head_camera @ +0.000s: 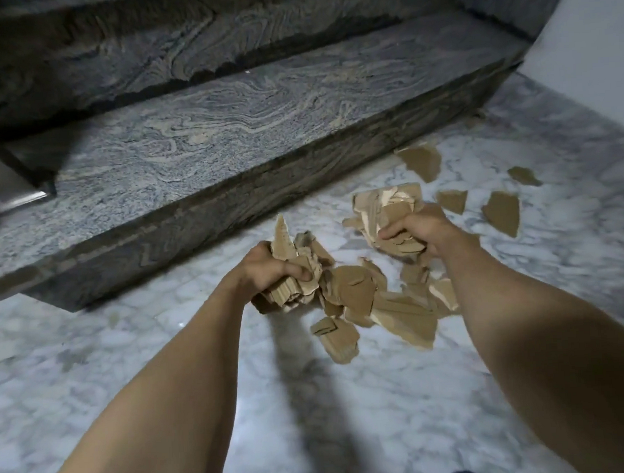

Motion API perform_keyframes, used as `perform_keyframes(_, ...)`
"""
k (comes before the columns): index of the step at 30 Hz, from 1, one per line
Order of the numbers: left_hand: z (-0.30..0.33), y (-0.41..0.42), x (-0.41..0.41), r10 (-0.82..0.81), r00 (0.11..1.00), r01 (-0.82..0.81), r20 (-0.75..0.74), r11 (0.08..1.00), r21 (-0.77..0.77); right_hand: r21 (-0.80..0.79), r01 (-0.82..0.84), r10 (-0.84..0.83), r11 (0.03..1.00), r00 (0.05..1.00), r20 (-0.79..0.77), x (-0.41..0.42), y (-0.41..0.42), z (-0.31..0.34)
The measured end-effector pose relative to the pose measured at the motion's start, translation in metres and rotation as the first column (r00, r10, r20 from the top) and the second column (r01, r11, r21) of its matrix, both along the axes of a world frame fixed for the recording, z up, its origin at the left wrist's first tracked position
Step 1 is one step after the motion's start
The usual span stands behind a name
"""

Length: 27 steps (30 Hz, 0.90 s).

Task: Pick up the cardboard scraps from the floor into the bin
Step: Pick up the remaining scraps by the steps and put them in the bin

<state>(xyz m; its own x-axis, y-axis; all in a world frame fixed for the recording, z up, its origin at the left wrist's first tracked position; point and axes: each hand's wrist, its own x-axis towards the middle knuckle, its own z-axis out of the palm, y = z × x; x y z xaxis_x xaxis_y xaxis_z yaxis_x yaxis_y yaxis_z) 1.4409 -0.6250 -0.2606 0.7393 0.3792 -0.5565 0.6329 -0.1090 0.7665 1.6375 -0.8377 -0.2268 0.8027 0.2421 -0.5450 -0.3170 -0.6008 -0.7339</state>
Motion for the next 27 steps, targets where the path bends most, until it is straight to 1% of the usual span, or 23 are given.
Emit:
perform_keyframes(2,0.011,-0.005,0.011,-0.060,0.998,0.060,-0.010,0.998,-0.020,-0.007,-0.029,0.029,1.000,0.998,-0.057,0.002,-0.019,0.004)
perform_keyframes(4,0.021,-0.011,0.020,-0.215,0.973,0.211,-0.088,0.976,-0.055,-0.058,-0.161,0.150,0.985,0.976,-0.158,-0.006,-0.031,-0.002)
perform_keyframes(6,0.025,-0.019,0.026,-0.418,0.878,0.403,-0.234,0.909,-0.110,-0.134,-0.342,0.311,0.930,0.927,-0.209,-0.020,-0.032,-0.014)
perform_keyframes(8,0.030,-0.032,0.023,-0.524,0.770,0.512,-0.364,0.848,-0.137,-0.243,-0.520,0.473,0.819,0.851,-0.227,-0.035,-0.024,-0.029)
perform_keyframes(9,0.024,-0.036,0.021,-0.536,0.736,0.541,-0.412,0.833,-0.117,-0.287,-0.595,0.544,0.751,0.803,-0.243,-0.045,-0.018,-0.034)
perform_keyframes(11,0.009,-0.039,0.013,-0.542,0.696,0.605,-0.471,0.796,-0.023,-0.377,-0.671,0.631,0.639,0.737,-0.242,-0.061,-0.009,-0.046)
perform_keyframes(13,-0.004,-0.034,0.005,-0.502,0.726,0.586,-0.469,0.809,0.040,-0.454,-0.679,0.674,0.577,0.710,-0.204,-0.070,-0.003,-0.053)
perform_keyframes(15,-0.013,-0.027,0.002,-0.490,0.744,0.554,-0.455,0.833,0.007,-0.561,-0.660,0.724,0.499,0.674,-0.148,-0.074,-0.001,-0.053)
perform_keyframes(16,-0.012,-0.025,0.001,-0.502,0.736,0.551,-0.455,0.834,-0.030,-0.600,-0.641,0.737,0.479,0.665,-0.122,-0.074,0.000,-0.053)
perform_keyframes(17,-0.008,-0.024,0.000,-0.514,0.729,0.548,-0.452,0.834,-0.064,-0.614,-0.625,0.739,0.482,0.666,-0.098,-0.073,0.001,-0.053)
perform_keyframes(19,0.001,-0.025,0.000,-0.514,0.738,0.517,-0.437,0.847,-0.122,-0.583,-0.622,0.732,0.523,0.678,-0.066,-0.070,0.003,-0.056)
perform_keyframes(22,0.007,-0.021,-0.003,-0.479,0.777,0.432,-0.408,0.878,-0.209,-0.449,-0.602,0.645,0.660,0.761,-0.071,-0.067,0.005,-0.059)
perform_keyframes(24,0.010,-0.016,-0.003,-0.459,0.809,0.388,-0.368,0.887,-0.252,-0.344,-0.557,0.566,0.756,0.820,-0.083,-0.061,0.004,-0.052)
perform_keyframes(27,0.011,-0.005,-0.004,-0.409,0.867,0.358,-0.286,0.909,-0.215,-0.157,-0.358,0.354,0.920,0.934,-0.056,-0.033,-0.007,-0.034)
